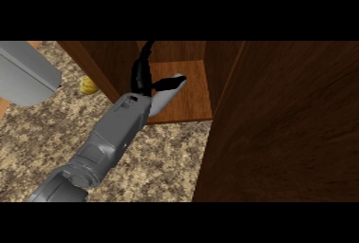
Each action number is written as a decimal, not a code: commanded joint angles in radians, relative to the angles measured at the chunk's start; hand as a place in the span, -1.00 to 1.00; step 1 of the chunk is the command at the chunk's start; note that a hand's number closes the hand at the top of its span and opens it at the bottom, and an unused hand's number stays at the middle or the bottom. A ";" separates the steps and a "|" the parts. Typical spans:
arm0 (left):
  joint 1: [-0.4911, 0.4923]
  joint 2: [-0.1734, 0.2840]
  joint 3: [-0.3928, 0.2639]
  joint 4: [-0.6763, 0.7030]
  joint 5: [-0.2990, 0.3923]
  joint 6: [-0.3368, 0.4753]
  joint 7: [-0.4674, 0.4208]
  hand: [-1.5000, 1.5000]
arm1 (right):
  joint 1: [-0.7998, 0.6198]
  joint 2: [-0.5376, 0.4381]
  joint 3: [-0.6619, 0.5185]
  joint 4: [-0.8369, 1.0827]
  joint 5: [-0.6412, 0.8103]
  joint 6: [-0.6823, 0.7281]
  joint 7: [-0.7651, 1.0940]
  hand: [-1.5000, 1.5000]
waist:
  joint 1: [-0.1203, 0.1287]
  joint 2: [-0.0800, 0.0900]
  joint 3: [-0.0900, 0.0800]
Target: Pick up the bottled water, place it into the cabinet and close the cabinet
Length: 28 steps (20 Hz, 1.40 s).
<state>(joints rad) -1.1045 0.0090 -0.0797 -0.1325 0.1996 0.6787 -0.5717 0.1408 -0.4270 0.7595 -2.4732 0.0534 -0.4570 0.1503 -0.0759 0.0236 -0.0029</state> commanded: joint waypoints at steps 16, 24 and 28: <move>0.158 -0.009 -0.019 -0.279 0.240 -0.542 -0.131 1.00 | 0.018 -0.008 0.057 -0.081 0.121 -0.059 0.070 -1.00 | 0.052 -0.031 0.001; 0.408 0.015 -0.112 -0.587 0.276 -0.661 -0.038 1.00 | 0.042 -0.054 0.028 -0.093 0.110 -0.084 0.064 -1.00 | 0.099 -0.042 0.002; 0.553 0.026 -0.163 -0.769 0.289 -0.644 -0.006 1.00 | 0.035 -0.069 0.017 -0.106 0.090 -0.084 0.073 -1.00 | 0.110 -0.045 0.002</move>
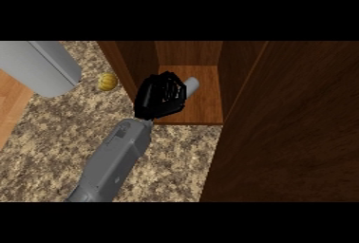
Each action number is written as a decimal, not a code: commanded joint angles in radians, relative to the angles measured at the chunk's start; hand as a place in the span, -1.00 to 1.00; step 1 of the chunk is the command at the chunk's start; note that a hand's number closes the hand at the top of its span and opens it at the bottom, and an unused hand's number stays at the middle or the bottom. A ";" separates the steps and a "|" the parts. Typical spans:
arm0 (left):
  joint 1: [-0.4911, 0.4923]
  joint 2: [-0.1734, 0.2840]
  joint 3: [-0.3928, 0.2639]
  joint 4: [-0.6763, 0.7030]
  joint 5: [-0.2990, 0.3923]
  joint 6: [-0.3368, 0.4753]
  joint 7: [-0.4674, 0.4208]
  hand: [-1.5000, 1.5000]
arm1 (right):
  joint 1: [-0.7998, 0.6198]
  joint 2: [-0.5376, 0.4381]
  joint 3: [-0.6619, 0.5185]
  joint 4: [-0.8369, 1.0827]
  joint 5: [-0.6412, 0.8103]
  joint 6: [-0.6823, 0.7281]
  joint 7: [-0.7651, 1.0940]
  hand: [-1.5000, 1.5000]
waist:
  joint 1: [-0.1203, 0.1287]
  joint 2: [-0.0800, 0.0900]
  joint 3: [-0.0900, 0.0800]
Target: Pick up the bottled water, place it into the cabinet and close the cabinet
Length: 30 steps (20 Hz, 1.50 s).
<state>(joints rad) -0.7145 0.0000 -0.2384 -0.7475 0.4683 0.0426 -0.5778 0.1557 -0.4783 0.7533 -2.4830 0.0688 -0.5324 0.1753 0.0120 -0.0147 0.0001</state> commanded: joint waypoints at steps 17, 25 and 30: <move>0.817 0.266 -0.108 -0.996 0.068 0.019 0.197 1.00 | -0.147 -0.043 0.194 -0.117 -0.008 0.173 0.166 1.00 | 0.025 0.001 -0.002; 1.099 0.374 -0.051 -1.178 0.121 -0.069 0.123 1.00 | -0.294 0.120 0.219 -0.037 0.048 0.126 0.298 1.00 | 0.019 0.003 -0.004; 1.171 0.413 0.020 -1.221 0.156 -0.120 0.096 1.00 | -0.505 0.284 0.153 0.061 0.069 0.125 0.463 1.00 | 0.014 0.008 -0.004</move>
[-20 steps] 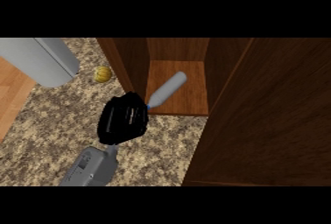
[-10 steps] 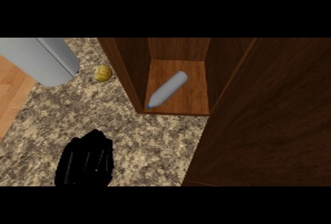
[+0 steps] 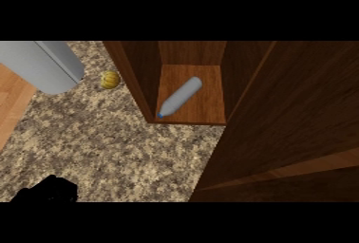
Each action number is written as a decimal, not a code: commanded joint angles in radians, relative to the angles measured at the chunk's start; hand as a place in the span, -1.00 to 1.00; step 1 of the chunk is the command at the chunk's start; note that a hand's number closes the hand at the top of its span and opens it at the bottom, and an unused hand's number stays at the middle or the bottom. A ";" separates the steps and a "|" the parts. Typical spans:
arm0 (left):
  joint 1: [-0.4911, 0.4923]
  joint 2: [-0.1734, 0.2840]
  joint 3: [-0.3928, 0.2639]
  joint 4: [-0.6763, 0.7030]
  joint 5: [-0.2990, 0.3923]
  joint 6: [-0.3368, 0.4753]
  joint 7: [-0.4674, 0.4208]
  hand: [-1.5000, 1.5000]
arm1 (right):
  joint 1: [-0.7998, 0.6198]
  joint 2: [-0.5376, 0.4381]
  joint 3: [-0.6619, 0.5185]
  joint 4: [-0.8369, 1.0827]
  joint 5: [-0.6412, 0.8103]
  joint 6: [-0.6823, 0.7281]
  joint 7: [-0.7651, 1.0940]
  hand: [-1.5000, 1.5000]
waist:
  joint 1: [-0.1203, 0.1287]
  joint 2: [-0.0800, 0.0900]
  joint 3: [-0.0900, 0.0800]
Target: Pick up the bottled water, place it into the cabinet and close the cabinet
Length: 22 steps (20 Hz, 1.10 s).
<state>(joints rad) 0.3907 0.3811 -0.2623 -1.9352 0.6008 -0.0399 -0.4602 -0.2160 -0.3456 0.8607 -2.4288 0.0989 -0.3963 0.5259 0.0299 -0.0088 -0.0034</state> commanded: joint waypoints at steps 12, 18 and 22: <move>0.237 0.090 0.193 -0.078 0.125 -0.209 -0.056 1.00 | -0.558 0.343 -0.337 0.450 -0.147 -0.022 0.153 1.00 | 0.004 0.012 0.002; 0.268 0.097 0.300 -0.050 0.189 -0.280 -0.058 1.00 | -0.571 0.321 -0.515 0.630 -0.256 0.156 0.009 1.00 | -0.005 0.013 0.003; 0.228 0.091 0.315 0.002 0.186 -0.292 -0.031 1.00 | -0.634 0.319 -0.579 0.786 -0.287 0.211 -0.069 1.00 | -0.015 0.013 0.003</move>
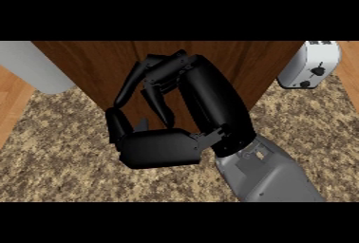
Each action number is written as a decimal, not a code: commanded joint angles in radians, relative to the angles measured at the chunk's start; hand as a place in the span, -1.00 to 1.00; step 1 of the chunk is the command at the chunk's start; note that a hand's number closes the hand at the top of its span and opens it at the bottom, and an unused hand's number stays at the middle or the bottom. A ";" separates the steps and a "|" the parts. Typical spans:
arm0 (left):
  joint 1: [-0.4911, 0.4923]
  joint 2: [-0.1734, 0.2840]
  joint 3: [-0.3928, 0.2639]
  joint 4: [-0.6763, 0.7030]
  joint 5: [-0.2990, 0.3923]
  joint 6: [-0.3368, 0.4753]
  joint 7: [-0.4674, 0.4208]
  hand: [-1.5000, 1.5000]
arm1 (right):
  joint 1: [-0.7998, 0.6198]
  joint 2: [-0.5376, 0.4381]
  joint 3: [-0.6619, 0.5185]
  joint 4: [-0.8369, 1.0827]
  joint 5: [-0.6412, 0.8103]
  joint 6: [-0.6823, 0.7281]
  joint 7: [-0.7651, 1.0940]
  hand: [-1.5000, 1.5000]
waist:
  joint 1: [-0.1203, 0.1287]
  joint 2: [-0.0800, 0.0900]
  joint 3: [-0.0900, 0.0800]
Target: Pick up the bottled water, place it into the cabinet and close the cabinet
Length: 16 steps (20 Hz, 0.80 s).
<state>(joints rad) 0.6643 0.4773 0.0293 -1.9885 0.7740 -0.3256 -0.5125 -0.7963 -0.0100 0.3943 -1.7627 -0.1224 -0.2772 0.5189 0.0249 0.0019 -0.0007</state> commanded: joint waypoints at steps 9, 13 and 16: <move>0.035 0.026 0.122 -0.025 0.086 -0.087 0.058 1.00 | -0.161 0.004 -0.185 0.511 -0.057 0.143 -0.220 1.00 | 0.011 0.004 0.000; 0.004 0.032 0.114 0.007 0.081 -0.086 0.080 1.00 | -0.142 -0.008 -0.182 0.574 -0.040 0.149 -0.273 1.00 | 0.014 0.010 0.000; -0.033 -0.001 0.069 0.012 0.051 -0.065 0.080 1.00 | -0.162 -0.019 -0.194 0.588 -0.040 0.133 -0.265 1.00 | 0.006 0.013 -0.001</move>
<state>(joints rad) 0.6641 0.4960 0.1256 -2.0005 0.8495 -0.3967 -0.4360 -0.9119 0.0006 0.2919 -1.3665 -0.1946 -0.1097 0.2684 0.0346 -0.0393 0.0010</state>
